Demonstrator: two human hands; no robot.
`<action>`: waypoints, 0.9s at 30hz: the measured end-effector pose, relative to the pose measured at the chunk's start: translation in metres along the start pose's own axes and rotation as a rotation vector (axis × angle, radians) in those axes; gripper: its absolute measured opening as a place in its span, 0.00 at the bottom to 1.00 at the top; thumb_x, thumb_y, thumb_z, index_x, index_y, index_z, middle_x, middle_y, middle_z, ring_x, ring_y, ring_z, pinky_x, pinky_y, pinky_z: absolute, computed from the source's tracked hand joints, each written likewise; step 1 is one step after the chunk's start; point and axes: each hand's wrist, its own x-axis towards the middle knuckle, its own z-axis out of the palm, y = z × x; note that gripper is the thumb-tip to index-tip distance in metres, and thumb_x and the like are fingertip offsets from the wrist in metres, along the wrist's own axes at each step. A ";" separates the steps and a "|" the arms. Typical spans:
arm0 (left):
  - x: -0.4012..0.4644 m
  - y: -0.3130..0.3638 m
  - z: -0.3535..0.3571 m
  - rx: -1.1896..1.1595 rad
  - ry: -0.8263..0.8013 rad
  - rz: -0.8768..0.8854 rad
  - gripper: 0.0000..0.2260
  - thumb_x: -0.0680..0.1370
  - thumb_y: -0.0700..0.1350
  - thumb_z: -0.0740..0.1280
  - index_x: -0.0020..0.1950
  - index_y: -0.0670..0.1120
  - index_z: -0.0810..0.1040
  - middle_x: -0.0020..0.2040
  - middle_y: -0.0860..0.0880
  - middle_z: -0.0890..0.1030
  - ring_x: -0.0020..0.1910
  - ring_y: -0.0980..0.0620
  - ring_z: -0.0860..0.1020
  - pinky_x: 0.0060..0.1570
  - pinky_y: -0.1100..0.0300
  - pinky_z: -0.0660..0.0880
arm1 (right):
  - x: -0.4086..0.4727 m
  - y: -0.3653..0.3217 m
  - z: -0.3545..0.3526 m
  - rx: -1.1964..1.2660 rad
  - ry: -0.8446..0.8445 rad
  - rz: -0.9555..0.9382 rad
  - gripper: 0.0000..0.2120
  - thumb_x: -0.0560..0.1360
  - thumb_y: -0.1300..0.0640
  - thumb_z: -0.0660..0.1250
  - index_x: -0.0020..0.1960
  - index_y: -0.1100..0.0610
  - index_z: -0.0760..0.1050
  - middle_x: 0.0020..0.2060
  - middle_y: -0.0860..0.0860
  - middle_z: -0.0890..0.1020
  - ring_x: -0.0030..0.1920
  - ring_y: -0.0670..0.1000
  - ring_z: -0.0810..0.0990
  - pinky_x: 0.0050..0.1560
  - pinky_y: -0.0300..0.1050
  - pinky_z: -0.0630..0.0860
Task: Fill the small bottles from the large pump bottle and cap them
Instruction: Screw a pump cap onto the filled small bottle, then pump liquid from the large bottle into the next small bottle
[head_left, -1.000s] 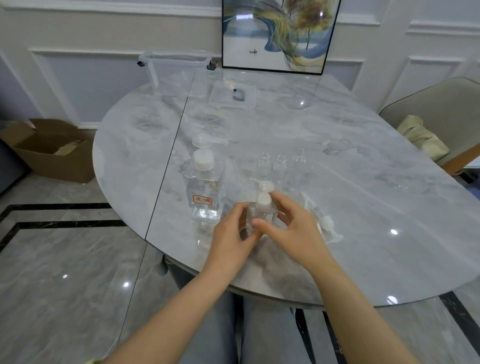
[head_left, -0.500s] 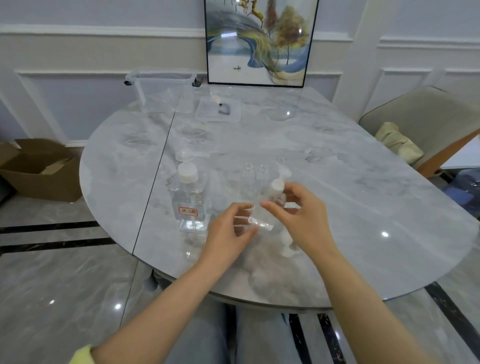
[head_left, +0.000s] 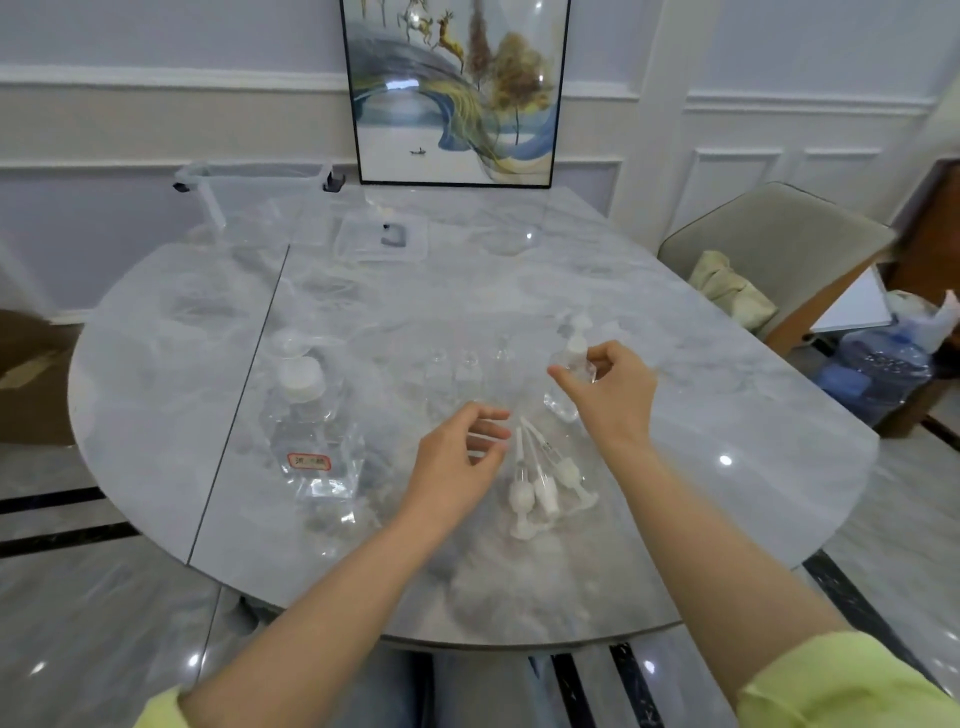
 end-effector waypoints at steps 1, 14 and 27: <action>0.001 -0.001 0.000 0.007 0.000 -0.004 0.12 0.78 0.36 0.69 0.58 0.49 0.81 0.48 0.54 0.85 0.45 0.62 0.81 0.46 0.73 0.75 | 0.001 0.002 0.004 -0.003 0.004 0.007 0.16 0.67 0.51 0.82 0.46 0.55 0.78 0.43 0.52 0.81 0.43 0.49 0.78 0.42 0.38 0.70; 0.005 -0.004 -0.004 0.011 -0.007 -0.047 0.10 0.79 0.37 0.70 0.56 0.50 0.82 0.47 0.55 0.85 0.45 0.62 0.81 0.45 0.73 0.75 | 0.004 -0.002 0.025 -0.045 -0.008 0.036 0.20 0.71 0.50 0.79 0.52 0.56 0.72 0.49 0.50 0.76 0.47 0.50 0.74 0.43 0.42 0.64; 0.000 -0.009 -0.017 -0.003 0.029 -0.075 0.11 0.78 0.36 0.69 0.53 0.52 0.81 0.47 0.55 0.85 0.44 0.62 0.82 0.45 0.73 0.75 | -0.042 -0.031 0.008 0.253 0.154 -0.278 0.16 0.73 0.66 0.73 0.59 0.56 0.75 0.48 0.51 0.76 0.41 0.49 0.75 0.44 0.42 0.75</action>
